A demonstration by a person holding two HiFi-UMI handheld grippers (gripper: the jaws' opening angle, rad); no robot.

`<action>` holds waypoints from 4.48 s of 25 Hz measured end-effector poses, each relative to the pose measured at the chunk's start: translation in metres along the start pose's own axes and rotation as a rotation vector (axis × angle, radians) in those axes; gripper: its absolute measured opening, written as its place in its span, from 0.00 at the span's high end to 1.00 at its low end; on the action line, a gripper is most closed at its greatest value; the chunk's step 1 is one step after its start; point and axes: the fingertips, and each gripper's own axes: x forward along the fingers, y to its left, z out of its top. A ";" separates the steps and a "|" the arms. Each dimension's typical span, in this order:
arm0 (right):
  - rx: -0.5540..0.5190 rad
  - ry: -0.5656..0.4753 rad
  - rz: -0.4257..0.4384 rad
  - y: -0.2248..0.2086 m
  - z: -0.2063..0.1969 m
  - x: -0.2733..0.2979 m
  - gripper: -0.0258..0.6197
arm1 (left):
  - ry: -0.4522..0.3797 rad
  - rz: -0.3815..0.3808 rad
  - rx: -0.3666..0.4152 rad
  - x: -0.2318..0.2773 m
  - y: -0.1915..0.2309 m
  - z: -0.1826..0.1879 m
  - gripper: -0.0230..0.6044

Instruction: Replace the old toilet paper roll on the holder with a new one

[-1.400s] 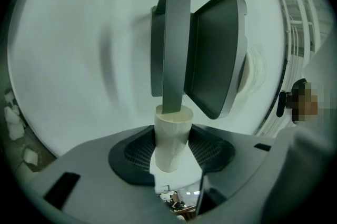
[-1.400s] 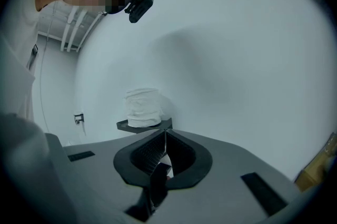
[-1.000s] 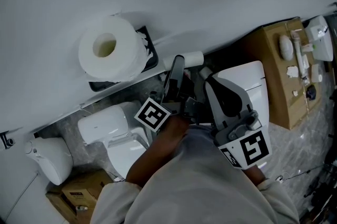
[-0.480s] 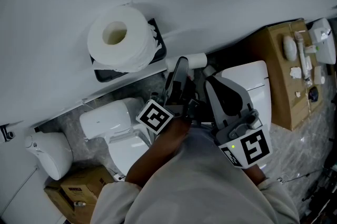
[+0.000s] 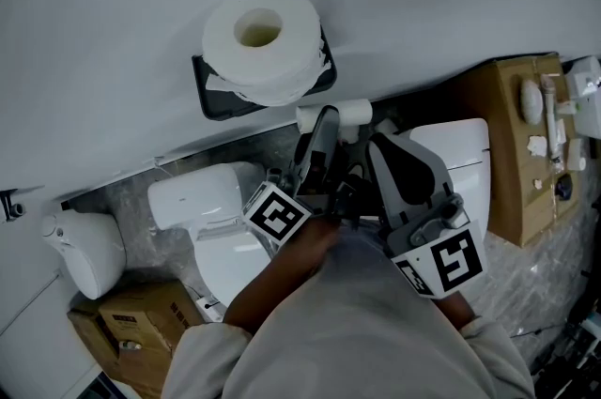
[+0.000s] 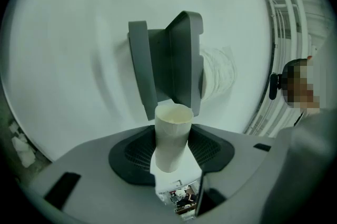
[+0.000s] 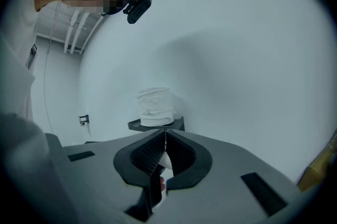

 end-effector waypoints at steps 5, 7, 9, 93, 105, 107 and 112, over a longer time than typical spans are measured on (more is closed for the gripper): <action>-0.001 0.000 0.039 0.015 -0.001 0.009 0.93 | -0.024 0.013 0.023 -0.017 0.003 0.015 0.65; -0.002 -0.001 0.056 0.022 -0.001 0.014 0.93 | -0.035 0.019 0.029 -0.024 0.004 0.023 0.65; -0.005 -0.002 0.076 0.036 0.000 0.020 0.93 | -0.054 0.023 0.037 -0.035 0.005 0.036 0.65; -0.166 -0.005 -0.044 0.032 0.058 0.136 0.28 | -0.154 -0.188 0.050 -0.108 -0.035 0.130 0.68; -0.144 -0.010 -0.026 0.034 0.057 0.129 0.28 | -0.141 -0.192 0.061 -0.112 -0.040 0.129 0.68; -0.141 -0.010 -0.027 0.032 0.058 0.126 0.28 | -0.135 -0.189 0.064 -0.110 -0.040 0.127 0.68; -0.135 -0.008 -0.033 0.029 0.059 0.120 0.28 | -0.117 -0.187 0.084 -0.107 -0.038 0.123 0.68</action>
